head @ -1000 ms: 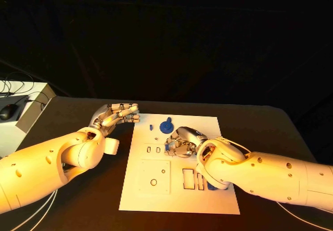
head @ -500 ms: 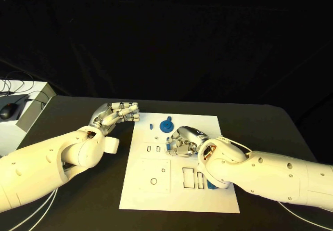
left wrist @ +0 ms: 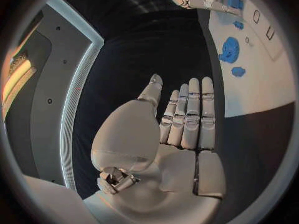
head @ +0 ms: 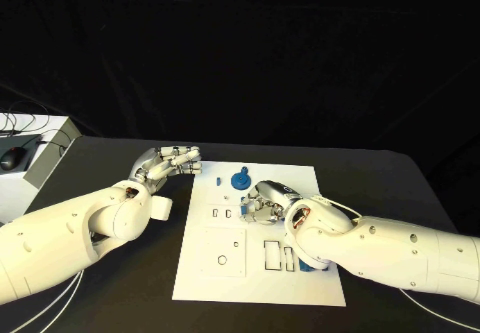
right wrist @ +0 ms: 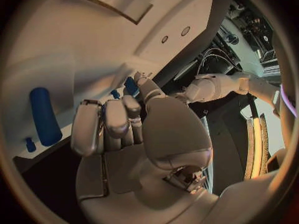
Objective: Assemble the parts on the task board
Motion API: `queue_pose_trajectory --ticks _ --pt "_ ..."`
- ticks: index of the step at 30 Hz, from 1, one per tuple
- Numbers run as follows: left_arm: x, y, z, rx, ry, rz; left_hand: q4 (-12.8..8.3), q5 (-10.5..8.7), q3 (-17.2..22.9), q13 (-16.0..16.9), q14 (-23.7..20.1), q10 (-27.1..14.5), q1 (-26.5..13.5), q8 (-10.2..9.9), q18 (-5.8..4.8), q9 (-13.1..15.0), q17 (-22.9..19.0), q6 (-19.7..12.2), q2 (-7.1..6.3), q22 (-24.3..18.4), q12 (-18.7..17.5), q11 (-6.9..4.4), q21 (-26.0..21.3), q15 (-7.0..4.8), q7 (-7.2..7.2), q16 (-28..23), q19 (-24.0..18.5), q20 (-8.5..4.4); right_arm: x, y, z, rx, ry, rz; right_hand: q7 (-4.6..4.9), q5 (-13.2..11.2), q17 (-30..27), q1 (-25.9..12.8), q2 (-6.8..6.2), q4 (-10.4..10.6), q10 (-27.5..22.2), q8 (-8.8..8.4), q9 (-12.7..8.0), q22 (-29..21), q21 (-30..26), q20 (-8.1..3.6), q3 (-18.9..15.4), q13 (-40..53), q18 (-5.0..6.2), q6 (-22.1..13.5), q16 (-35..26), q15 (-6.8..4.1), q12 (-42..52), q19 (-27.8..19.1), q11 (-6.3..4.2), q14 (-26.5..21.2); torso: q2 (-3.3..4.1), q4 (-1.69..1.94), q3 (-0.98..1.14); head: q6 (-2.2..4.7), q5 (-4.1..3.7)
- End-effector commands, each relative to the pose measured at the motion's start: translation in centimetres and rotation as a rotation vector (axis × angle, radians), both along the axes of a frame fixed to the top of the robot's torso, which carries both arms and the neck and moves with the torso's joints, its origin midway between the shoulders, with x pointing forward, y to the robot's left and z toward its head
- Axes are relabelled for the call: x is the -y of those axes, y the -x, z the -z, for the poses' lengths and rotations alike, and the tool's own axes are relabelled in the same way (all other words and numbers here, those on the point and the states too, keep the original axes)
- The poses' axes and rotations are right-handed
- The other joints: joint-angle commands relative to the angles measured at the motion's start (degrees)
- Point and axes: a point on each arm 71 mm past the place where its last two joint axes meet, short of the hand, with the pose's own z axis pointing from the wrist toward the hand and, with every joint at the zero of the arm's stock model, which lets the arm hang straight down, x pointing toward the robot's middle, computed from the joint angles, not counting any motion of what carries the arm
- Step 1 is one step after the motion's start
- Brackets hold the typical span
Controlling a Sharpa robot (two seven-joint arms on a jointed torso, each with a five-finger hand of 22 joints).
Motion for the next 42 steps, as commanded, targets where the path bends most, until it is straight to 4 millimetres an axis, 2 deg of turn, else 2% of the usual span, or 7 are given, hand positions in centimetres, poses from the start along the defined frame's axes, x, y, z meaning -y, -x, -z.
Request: queue_pose_trajectory --ticks 1,7,18,26,38,42 --pt "0.2 0.07 -0.08 0.005 0.01 0.017 -0.24 -0.08 -0.2 -0.02 0.4 -0.1 0.02 0.01 -0.51 0.06 0.06 0.21 0.33 0.08 -0.19 0.22 -0.26 0.05 0.01 -0.24 0.48 -0.09 -0.07 -0.02 0.07 0.015 0.016 -0.007 0.07 -0.06 -0.07 -0.3 -0.3 0.15 -0.08 0.32 0.04 10.36 0.05 -0.43 0.07 0.04 -0.43 0.29 -0.18 -0.33 -0.26 2.07 -0.2 0.05 -0.05 0.0 -0.01 -0.06 0.02" --pt "0.14 0.08 -0.09 0.004 0.01 0.016 -0.16 -0.08 -0.24 -0.02 0.4 -0.08 0.01 0.0 -0.51 0.06 0.15 0.22 0.35 0.2 -0.19 0.21 -0.33 0.03 -0.02 -0.22 0.52 -0.1 -0.03 -0.1 0.23 0.022 0.031 -0.014 0.13 -0.21 -0.11 -0.37 -0.56 0.2 -0.13 0.29 0.03 10.35 0.0 -0.42 -0.05 0.0 -0.43 0.15 -0.21 -0.31 -0.34 2.05 -0.16 0.04 -0.07 -0.01 0.02 -0.12 -0.02" --pt "0.18 0.1 -0.09 0.003 0.012 0.024 -0.2 -0.08 -0.23 -0.02 0.42 -0.13 0.09 0.0 -0.51 0.06 0.16 0.18 0.34 0.22 -0.2 0.23 -0.35 0.03 0.0 -0.21 0.53 -0.11 -0.07 -0.13 0.49 0.021 0.037 -0.022 0.43 0.17 -0.15 -0.52 -1.88 0.69 -0.35 0.24 0.02 10.35 -0.06 -0.28 -0.98 -0.16 -0.4 -0.63 -0.18 -0.12 -0.59 2.04 0.06 0.03 -0.06 -0.09 0.02 -0.22 0.07" --pt "0.17 0.1 -0.08 0.002 0.013 0.026 -0.21 -0.08 -0.24 -0.03 0.38 -0.42 0.07 -0.04 -0.5 0.03 0.15 -0.42 0.3 0.25 -0.21 0.33 -0.37 0.08 0.08 -0.24 0.54 -0.09 -0.11 -0.14 0.49 0.025 0.032 -0.021 0.85 -1.04 -0.24 -0.09 -3.46 2.87 -0.86 0.32 0.06 10.31 -0.24 0.02 -2.0 -0.66 -0.28 -1.86 -0.15 0.16 -1.01 2.02 0.38 -0.04 -0.04 -0.01 0.04 -0.24 0.11" --pt "0.13 0.09 -0.06 0.0 0.012 0.024 -0.23 -0.08 -0.24 -0.02 0.39 -0.55 0.08 -0.05 -0.47 0.02 0.16 -0.75 0.28 0.27 -0.2 0.36 -0.4 0.09 0.14 -0.23 0.54 -0.08 -0.06 -0.19 0.38 0.039 0.019 -0.016 1.24 -1.31 -0.4 0.34 -4.39 4.18 -1.64 0.28 0.05 10.28 -0.44 0.23 -2.13 -1.49 -0.2 -3.15 -0.19 0.38 -1.62 1.98 0.66 -0.1 -0.03 -0.05 0.02 -0.22 0.13" --pt "0.13 0.09 -0.05 -0.002 0.012 0.027 -0.2 -0.08 -0.25 -0.02 0.52 -0.63 0.05 -0.05 -0.44 0.02 0.2 -0.78 0.3 0.31 -0.2 0.38 -0.36 0.05 0.14 -0.16 0.63 -0.09 -0.05 -0.17 0.31 0.045 0.013 -0.013 1.59 -2.97 -0.37 0.06 -5.21 5.15 -1.81 0.23 0.07 10.29 -0.39 0.42 -2.14 -1.98 -0.15 -4.4 -0.11 0.59 -1.91 2.01 0.92 -0.1 -0.02 -0.03 0.04 -0.17 0.18"
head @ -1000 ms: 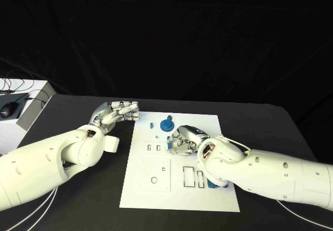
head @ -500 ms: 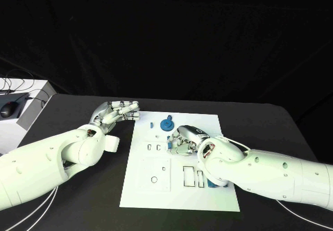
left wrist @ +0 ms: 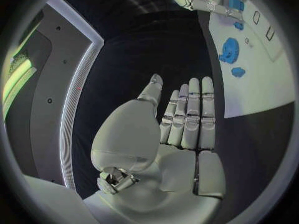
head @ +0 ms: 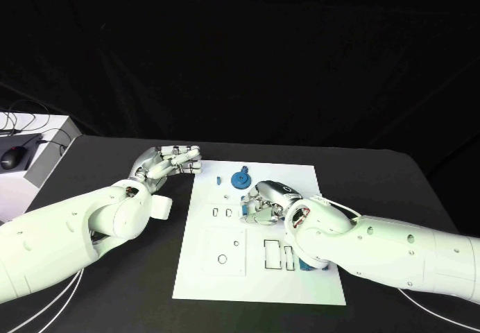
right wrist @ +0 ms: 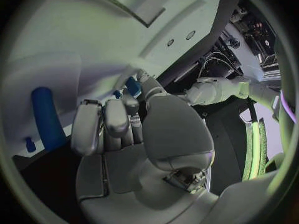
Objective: Assemble the parts on the task board
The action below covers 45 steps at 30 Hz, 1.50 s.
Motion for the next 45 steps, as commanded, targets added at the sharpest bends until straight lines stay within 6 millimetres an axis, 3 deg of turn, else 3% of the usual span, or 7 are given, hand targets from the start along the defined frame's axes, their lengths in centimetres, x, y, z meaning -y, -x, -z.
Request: queue_pose_trajectory --ticks 1,14,29,31,36,41,45 --pt "0.2 0.1 0.0 0.001 0.011 0.023 -0.2 -0.08 -0.25 -0.02 0.54 -0.44 0.05 -0.05 -0.43 0.02 0.11 -0.28 0.3 0.12 -0.2 0.18 -0.34 0.05 0.04 -0.15 0.44 0.11 0.0 0.1 -0.1 0.022 -0.012 -0.005 0.11 -0.93 -0.04 0.08 -0.86 0.78 -0.18 0.18 0.02 10.26 -0.17 0.45 0.16 -0.29 -0.13 -0.5 -0.1 0.39 -0.36 2.0 0.35 0.11 0.01 0.01 0.01 0.07 0.02" --pt "0.1 0.0 0.0 -0.004 0.01 0.023 -0.21 -0.08 -0.28 -0.02 0.53 -0.43 0.07 -0.03 -0.4 0.03 0.14 -0.2 0.29 0.22 -0.19 0.16 -0.22 0.04 0.03 -0.08 0.51 0.09 -0.1 0.4 -0.7 0.062 -0.057 -0.017 0.2 -0.79 0.16 0.47 -2.63 2.68 -0.1 0.19 0.05 10.34 0.11 0.59 0.82 -0.7 -0.11 -0.89 0.2 0.47 0.16 2.1 0.44 0.1 0.01 -0.05 0.05 0.05 0.01" --pt "0.0 -0.1 0.2 -0.01 -0.007 0.018 -0.2 -0.08 -0.43 0.0 0.85 -0.2 -0.05 -0.03 -0.37 0.03 0.28 -0.1 0.12 0.43 -0.15 0.14 0.06 -0.06 0.18 0.23 0.66 0.0 1.3 1.3 -1.9 0.084 -0.196 -0.016 0.13 -0.39 -0.27 0.29 -2.87 3.28 -0.03 0.2 0.05 10.29 -0.03 0.57 0.85 -0.7 -0.08 -0.78 -0.09 0.44 0.28 2.04 0.4 0.02 -0.06 -0.04 0.01 0.2 0.08" --pt "0.0 -0.1 0.3 -0.022 -0.032 0.023 0.28 -0.04 -1.3 0.04 1.41 0.11 -1.26 -0.16 -0.32 -0.05 0.48 -1.24 -0.93 0.57 -0.08 0.22 0.34 -0.14 0.57 0.66 1.03 -0.07 2.0 1.3 -2.3 0.081 -0.243 -0.008 0.27 0.39 -0.5 0.29 -2.37 3.34 -0.2 0.16 0.03 10.17 -0.53 0.58 0.92 -0.75 0.0 -1.11 -0.27 0.47 0.19 1.92 0.47 0.0 -0.09 -0.07 0.01 0.28 0.13" --pt "0.0 0.0 0.7 -0.056 -0.122 0.039 5.04 0.03 1.27 0.38 4.68 3.25 -6.63 0.54 0.15 0.2 2.4 0.34 -7.08 1.72 0.88 -0.6 2.59 -1.37 0.41 4.35 3.9 -1.07 4.0 1.0 -3.3 0.07 -0.363 0.006 0.36 1.18 -1.03 -0.58 -0.51 2.97 -1.09 0.53 0.13 9.77 -2.15 0.62 0.01 -1.15 0.25 -1.58 -0.71 0.53 -0.31 1.52 0.54 -0.07 -0.28 -0.13 0.15 0.71 0.28" --pt "-0.1 0.2 1.1 -0.115 -0.215 0.06 8.63 0.02 2.41 2.02 10.05 10.27 -9.56 2.52 0.4 0.6 8.26 4.39 -9.09 5.35 5.08 -3.49 9.16 -4.42 -1.64 13.46 8.69 -3.97 6.0 0.3 -4.8 0.058 -0.454 0.021 0.29 1.46 -1.04 -1.29 0.8 2.37 -1.27 1.12 0.16 9.74 -2.45 0.57 -1.03 -1.29 0.26 -1.68 -0.78 0.48 -0.24 1.55 0.5 -0.05 -0.63 -0.21 0.43 0.75 0.25" --pt "0.2 0.2 1.0 -0.164 -0.316 0.112 10.18 0.05 2.73 5.91 9.87 13.91 -10.11 3.88 -0.34 0.86 18.76 6.38 -9.64 11.5 10.85 -5.66 18.92 -6.81 -3.2 27.46 9.54 -7.25 7.9 -0.4 -6.2 0.046 -0.5 0.048 0.33 2.19 -1.09 -1.33 1.51 1.7 -1.46 1.26 0.16 9.72 -2.62 0.57 -1.47 -1.4 0.27 -1.75 -0.87 0.49 -0.25 1.53 0.52 -0.09 -1.01 -0.26 0.67 0.99 0.21"
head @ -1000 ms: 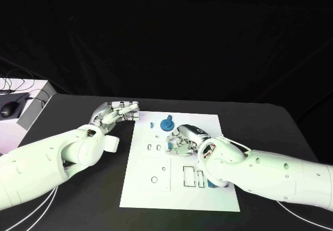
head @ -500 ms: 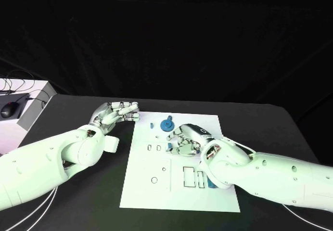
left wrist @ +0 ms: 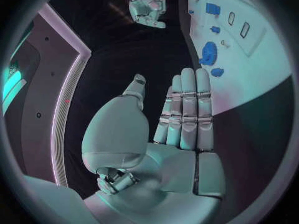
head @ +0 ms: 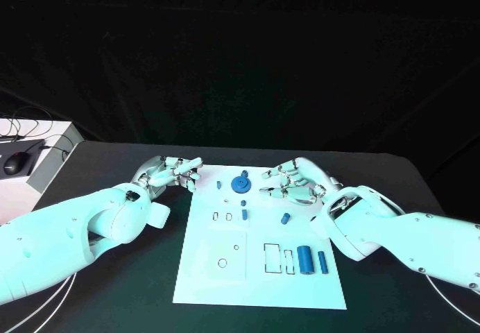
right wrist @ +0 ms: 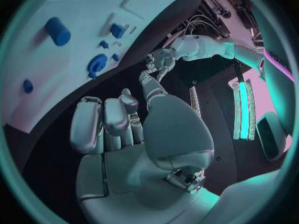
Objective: Assemble the parts on the task board
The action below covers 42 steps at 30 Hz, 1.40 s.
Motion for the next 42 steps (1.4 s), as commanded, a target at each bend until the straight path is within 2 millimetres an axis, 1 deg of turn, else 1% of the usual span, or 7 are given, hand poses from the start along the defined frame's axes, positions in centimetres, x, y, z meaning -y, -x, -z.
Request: queue_pose_trajectory --ticks 1,8,13,22,30,38,42 --pt "0.8 0.2 0.4 -0.092 -0.187 0.103 0.69 -0.19 -0.46 3.01 1.88 2.23 -1.04 1.01 -0.08 0.47 5.05 1.1 0.22 3.37 4.21 -1.26 5.47 -1.7 -0.94 7.2 1.31 -1.67 1.3 -0.5 -1.2 -0.027 -0.139 -0.001 -0.02 0.53 -0.04 -0.03 0.8 -0.16 -0.37 0.33 0.09 9.75 -0.42 0.17 -0.32 -0.13 0.27 -0.35 -0.26 0.28 -0.26 1.51 0.0 0.09 -0.46 -0.11 0.32 0.18 -0.03" --pt "2.6 0.3 -0.2 -0.2 -0.479 0.259 2.01 0.0 -0.76 19.12 3.61 -0.18 -1.24 5.62 0.43 3.5 18.62 2.11 2.5 23.27 22.97 -3.67 24.17 -4.05 -2.83 24.32 3.57 -3.91 5.4 -2.5 -2.4 -0.057 -0.165 0.082 -0.02 0.73 -0.2 -0.51 1.57 -0.7 -0.42 0.33 0.07 9.64 -0.93 0.15 -0.96 -0.29 0.32 -0.4 -0.49 0.26 -0.31 1.42 0.0 0.09 -1.2 -0.21 0.92 0.21 0.04" --pt "3.9 0.0 -1.1 -0.261 -0.611 0.328 0.61 -0.29 16.16 26.24 4.72 -0.92 -2.23 6.77 -0.37 5.91 27.45 2.04 0.23 36.03 29.23 -4.4 31.11 -4.58 -3.49 31.85 8.09 -4.53 7.3 -3.7 -2.4 -0.071 -0.16 0.129 -0.01 0.86 -0.62 -0.49 1.84 -1.08 -0.55 0.31 0.08 9.49 -1.62 0.14 -1.17 -0.51 0.41 -0.41 -0.98 0.25 -0.57 1.3 0.0 0.01 -1.82 -0.2 1.62 -0.22 0.38" --pt "7.1 -1.1 -0.6 -0.399 -0.749 0.377 1.63 -0.11 5.81 30.43 4.46 -2.03 -7.35 2.33 -0.16 6.04 30.02 -1.28 2.38 39.83 30.9 -3.17 32.75 -3.64 -1.58 34.15 8.61 -3.78 9.1 -5.3 -2.0 -0.081 -0.164 0.171 0.06 1.37 -1.64 -0.45 2.06 -1.95 -1.27 0.19 0.08 8.73 -5.03 0.19 -1.53 -1.24 0.85 -0.61 -2.24 0.27 -1.55 0.62 0.06 -0.22 -2.86 -0.31 2.17 -1.49 0.54" --pt "9.3 -1.8 -0.4 -0.438 -0.79 0.379 2.25 -0.05 1.91 31.11 4.85 -6.3 -7.21 0.08 0.33 5.8 30.69 -3.63 3.48 40.99 29.32 -2.23 32.88 -2.99 -0.81 34.94 9.03 -2.98 9.6 -6.3 -1.9 -0.051 -0.215 0.161 0.81 1.36 -12.22 1.2 2.52 -4.4 -8.59 0.6 0.04 -2.82 -44.17 0.82 -1.43 -12.12 3.96 -2.65 -17.62 0.67 -13.56 -8.67 0.48 -4.37 -3.23 -0.26 2.21 -2.05 0.31" --pt "11.2 -1.7 -0.1 -0.466 -0.82 0.445 1.63 0.31 4.04 32.07 4.89 -7.03 -6.96 5.38 0.62 9.41 32.19 -0.65 5.91 42.06 31.08 -2.83 33.1 -3.32 -2.19 36.5 9.42 -2.53 9.8 -7.0 -1.7 -0.036 -0.243 0.169 1.84 1.46 -19.81 2.5 2.73 -5.33 -10.16 2.24 0.06 -17.06 -59.93 1.94 -1.41 -26.81 2.17 -6.38 -32.81 1.95 -21.47 -9.77 1.57 -5.72 -3.08 -0.3 2.13 -2.25 0.07" --pt "11.7 -1.9 0.0 -0.474 -0.844 0.476 -0.96 5.42 3.6 33.55 4.9 -7.26 -8.41 11.11 0.48 17.83 32.7 -2.67 6.99 43.16 32.84 -3.43 33.23 -3.8 -3.17 37.17 9.72 -2.83 9.9 -7.2 -1.6 -0.037 -0.247 0.171 1.95 1.5 -20.51 2.66 2.69 -5.37 -10.96 3.36 0.02 -21.99 -62.65 2.03 -1.61 -31.83 1.71 -7.24 -36.31 2.16 -20.06 -8.71 1.81 -5.07 -3.05 -0.36 2.16 -2.4 0.13"
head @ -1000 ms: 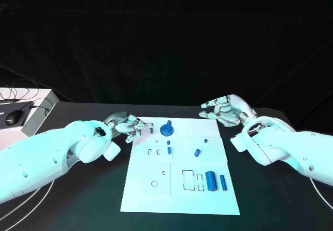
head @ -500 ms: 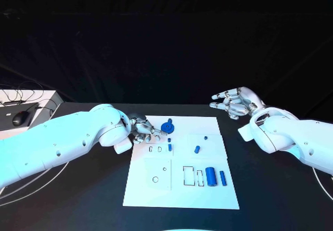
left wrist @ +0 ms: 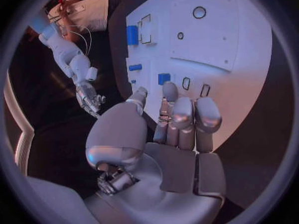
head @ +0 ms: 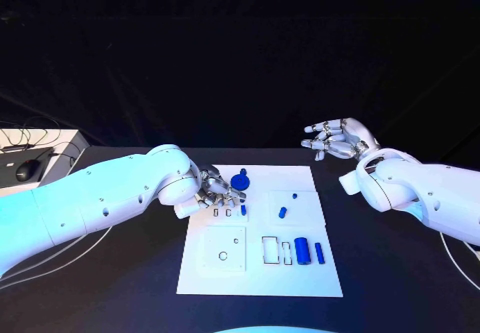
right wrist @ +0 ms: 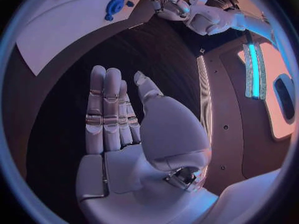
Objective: Assemble the parts on the task board
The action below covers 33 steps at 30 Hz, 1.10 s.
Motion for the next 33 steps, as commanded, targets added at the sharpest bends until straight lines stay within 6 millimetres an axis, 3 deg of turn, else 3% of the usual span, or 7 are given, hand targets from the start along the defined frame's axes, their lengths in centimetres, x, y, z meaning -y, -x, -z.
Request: queue_pose_trajectory --ticks 1,4,6,10,15,26,33 --pt "0.4 0.2 0.2 -0.056 -0.035 0.052 -1.27 0.68 0.36 0.6 -0.05 -0.18 -0.88 2.99 0.39 5.67 0.15 -2.23 0.56 0.5 0.54 -0.36 0.03 -0.5 -0.37 0.34 0.33 -0.11 -0.1 -0.1 -0.1 0.015 -0.033 -0.021 0.13 0.4 -0.04 0.31 -0.04 -0.08 -0.5 0.33 -0.07 -1.32 -0.59 0.01 -0.09 -1.55 -0.95 -0.42 -0.96 0.11 0.65 0.36 -0.12 0.49 0.08 -0.09 0.01 -0.19 0.11" --pt "0.7 0.1 0.3 -0.061 -0.045 0.065 -1.6 0.9 1.35 0.83 -0.11 -0.26 -2.19 4.37 0.36 10.82 0.05 -3.63 0.26 1.03 0.58 -0.51 -0.16 -0.52 -0.62 0.43 0.39 -0.13 0.0 -0.1 -0.1 0.015 -0.033 -0.019 0.14 0.54 0.83 0.4 -0.06 -0.02 -1.28 1.01 -0.1 -4.67 -1.0 -0.08 -0.31 -6.15 -1.12 -0.76 -3.01 0.08 3.43 1.21 -0.07 1.39 0.11 -0.08 -0.01 -0.19 0.09" --pt "1.1 0.0 0.3 -0.06 -0.051 0.073 -1.75 2.83 0.31 0.94 -0.11 -0.19 -3.27 5.01 0.34 14.66 -0.01 -3.95 0.41 1.46 0.59 -0.64 -0.38 -0.65 -0.96 0.51 0.46 -0.16 0.0 -0.2 -0.1 0.015 -0.033 -0.018 0.16 0.98 1.05 0.41 -0.04 -0.07 -1.39 0.98 -0.1 -4.7 -0.82 -0.07 -0.26 -6.36 -1.14 -0.76 -3.01 0.1 3.65 1.02 -0.08 1.28 0.09 -0.04 -0.02 -0.11 0.12" --pt "1.4 -0.1 0.3 -0.054 -0.062 0.081 -2.01 7.03 -4.03 1.1 -0.11 -0.11 -3.47 4.99 0.27 18.54 0.05 -3.9 1.2 2.1 0.62 -0.78 -0.69 -0.78 -1.34 0.7 0.65 -0.29 0.0 -0.2 -0.1 0.013 -0.033 -0.016 0.16 1.65 1.13 0.32 -0.07 -0.11 -1.46 0.93 -0.1 -4.79 -0.58 -0.06 -0.26 -6.75 -1.14 -0.76 -3.2 0.1 3.72 0.82 -0.07 1.27 0.11 -0.1 -0.07 -0.21 0.05" --pt "1.6 -0.2 0.4 -0.054 -0.073 0.088 -0.73 7.42 -6.53 1.38 -0.08 -0.02 -2.18 4.55 0.16 23.33 0.24 -3.67 1.75 3.06 0.63 -1.02 -1.21 -0.93 -1.7 0.98 0.87 -0.45 -0.2 -0.3 0.0 0.011 -0.031 -0.017 0.14 2.33 1.16 0.28 -0.08 -0.15 -1.45 0.93 -0.09 -4.92 -0.38 -0.06 -0.3 -7.05 -1.13 -0.7 -3.4 0.09 3.83 0.73 -0.1 1.35 0.21 -0.02 -0.01 -0.3 0.0" --pt "2.2 -0.5 0.6 -0.059 -0.084 0.103 0.9 7.17 -3.9 1.74 -0.12 0.01 -1.93 2.05 0.06 26.51 0.19 -2.82 0.03 5.31 0.47 -1.04 -2.52 -0.92 -1.69 1.0 1.38 -0.53 -0.4 -0.3 0.2 0.006 -0.026 -0.023 0.07 2.94 1.18 0.16 -0.01 -0.21 -1.37 0.95 -0.09 -5.3 0.04 -0.11 -0.45 -7.62 -1.13 -0.57 -3.85 0.03 4.03 0.65 -0.16 1.67 0.35 -0.13 -0.13 -0.54 -0.14" --pt "2.0 -0.8 0.9 -0.066 -0.095 0.1 0.45 7.07 -0.24 1.87 -0.1 -0.05 -2.22 1.75 -0.04 26.94 0.26 -2.72 -1.21 6.37 0.46 -1.03 -3.32 -0.9 -1.73 1.07 1.58 -0.61 -0.6 -0.3 0.3 0.001 -0.024 -0.029 0.04 3.01 1.18 0.11 0.04 -0.27 -1.29 0.93 -0.09 -5.72 0.36 -0.14 -0.61 -8.0 -1.14 -0.49 -4.28 -0.01 4.16 0.62 -0.2 1.96 0.44 -0.09 -0.11 -0.66 -0.13"
